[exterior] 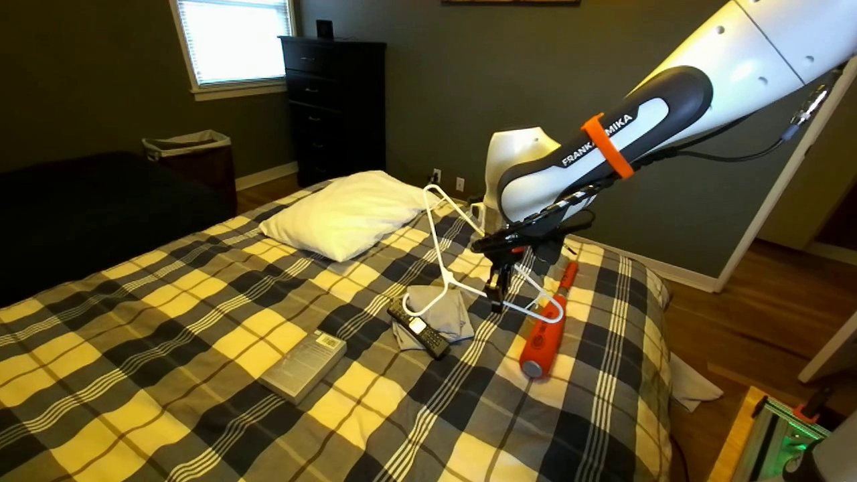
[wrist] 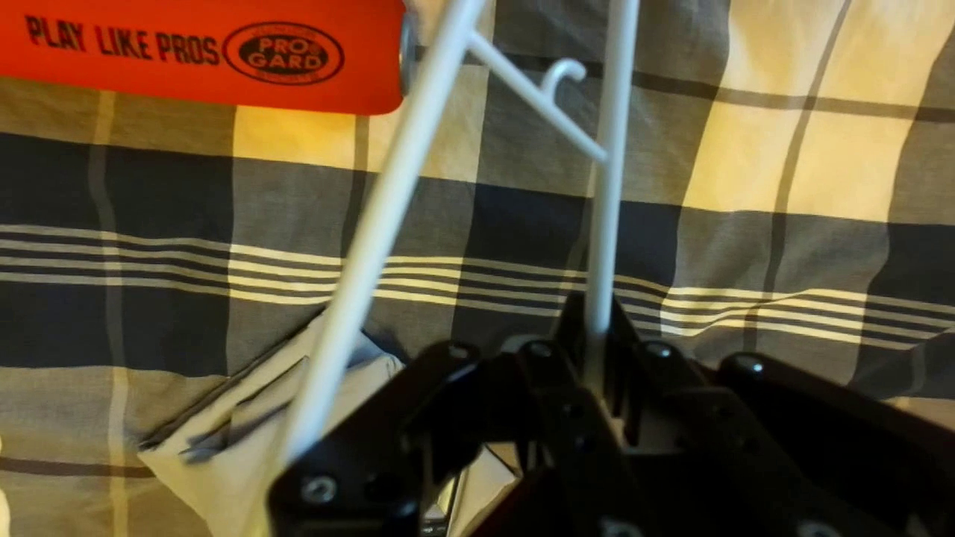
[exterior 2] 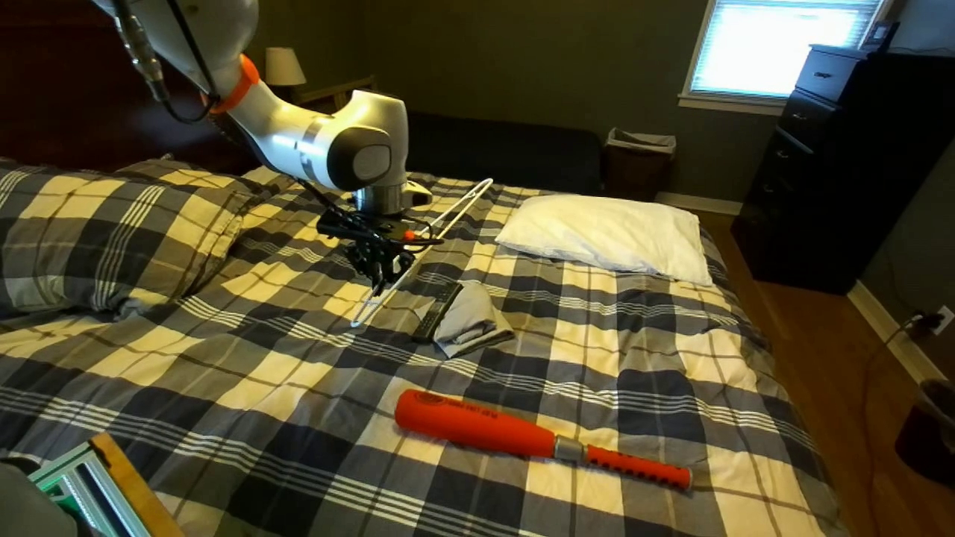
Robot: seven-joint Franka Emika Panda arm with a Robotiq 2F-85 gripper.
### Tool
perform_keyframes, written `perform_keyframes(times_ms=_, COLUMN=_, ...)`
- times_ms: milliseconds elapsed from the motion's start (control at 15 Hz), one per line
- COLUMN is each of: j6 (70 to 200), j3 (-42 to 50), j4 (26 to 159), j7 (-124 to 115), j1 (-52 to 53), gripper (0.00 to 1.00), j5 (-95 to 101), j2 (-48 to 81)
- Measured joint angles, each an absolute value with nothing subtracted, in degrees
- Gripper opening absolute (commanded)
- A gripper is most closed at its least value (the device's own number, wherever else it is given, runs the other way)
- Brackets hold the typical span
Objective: Move the white hanger to the left.
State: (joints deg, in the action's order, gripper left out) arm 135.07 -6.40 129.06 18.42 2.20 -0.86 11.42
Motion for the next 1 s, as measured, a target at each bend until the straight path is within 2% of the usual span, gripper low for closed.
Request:
perform_keyframes(times_ms=333, j6=136.5, j3=-8.1, j4=126.1, j7=23.2, j1=3.2, gripper=0.02, j5=0.6, j2=13.2)
perform_keyframes(times_ms=1000, j6=135.7, j3=-19.7, j4=108.0, j7=38.8, j1=9.0, gripper=0.02, j5=0.3, j2=31.4)
